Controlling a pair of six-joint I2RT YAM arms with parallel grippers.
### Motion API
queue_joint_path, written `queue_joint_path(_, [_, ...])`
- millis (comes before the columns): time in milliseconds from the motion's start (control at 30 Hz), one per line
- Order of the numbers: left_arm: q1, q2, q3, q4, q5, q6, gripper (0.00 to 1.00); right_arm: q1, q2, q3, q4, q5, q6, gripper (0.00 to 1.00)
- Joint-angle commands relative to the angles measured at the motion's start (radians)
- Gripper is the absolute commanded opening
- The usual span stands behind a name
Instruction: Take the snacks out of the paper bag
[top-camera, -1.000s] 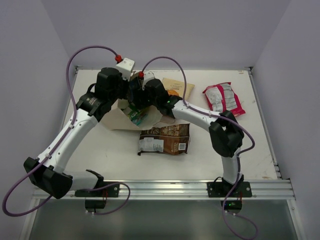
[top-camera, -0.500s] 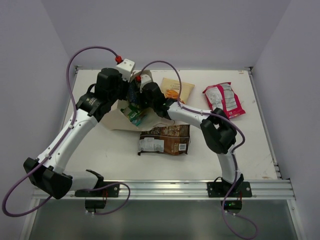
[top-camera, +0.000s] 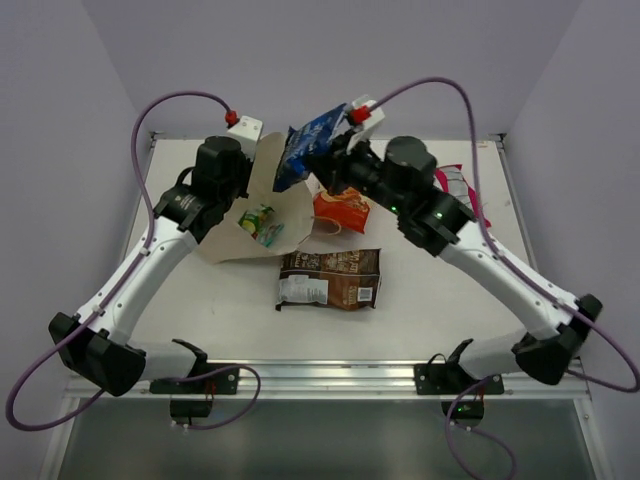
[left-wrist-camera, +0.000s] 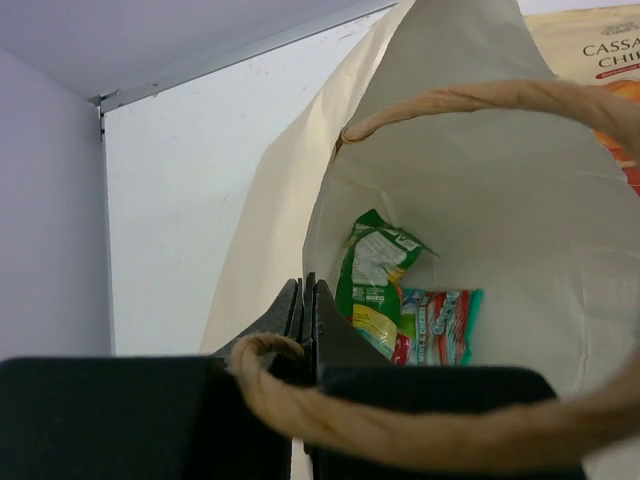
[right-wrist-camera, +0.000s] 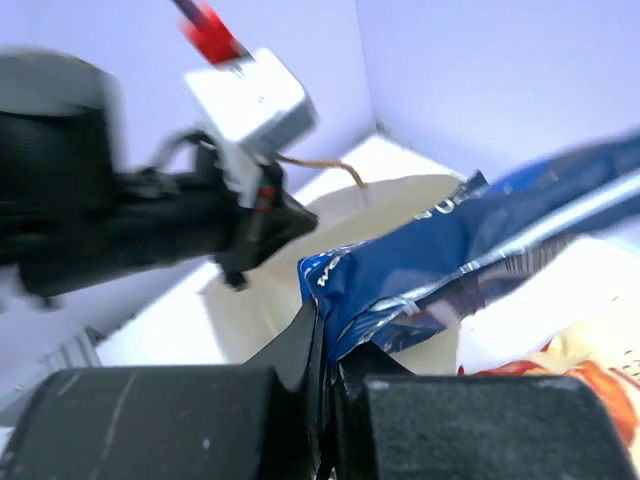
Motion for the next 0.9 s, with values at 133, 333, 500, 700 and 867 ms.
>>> queue_joint_path(133, [0.000,0.015,0.007,0.008,-0.068,-0.007,0.00,-0.051,-0.319,-0.141,-0.182,0.127,0.017,0.00])
queue_joint_path(333, [0.000,0.015,0.007,0.008,-0.068,-0.001,0.00,-0.256,-0.417,-0.314,-0.226,0.197,0.148,0.00])
queue_joint_path(500, [0.000,0.014,0.007,0.009,-0.072,0.000,0.00,-0.410,-0.277,-0.407,-0.066,0.132,0.232,0.00])
queue_joint_path(700, [0.000,0.009,0.009,0.015,-0.055,-0.004,0.00,-0.444,-0.143,-0.506,0.190,0.164,0.284,0.00])
queue_joint_path(867, [0.000,0.004,-0.002,0.015,0.000,0.002,0.00,-0.446,-0.173,-0.732,0.146,0.169,0.405,0.15])
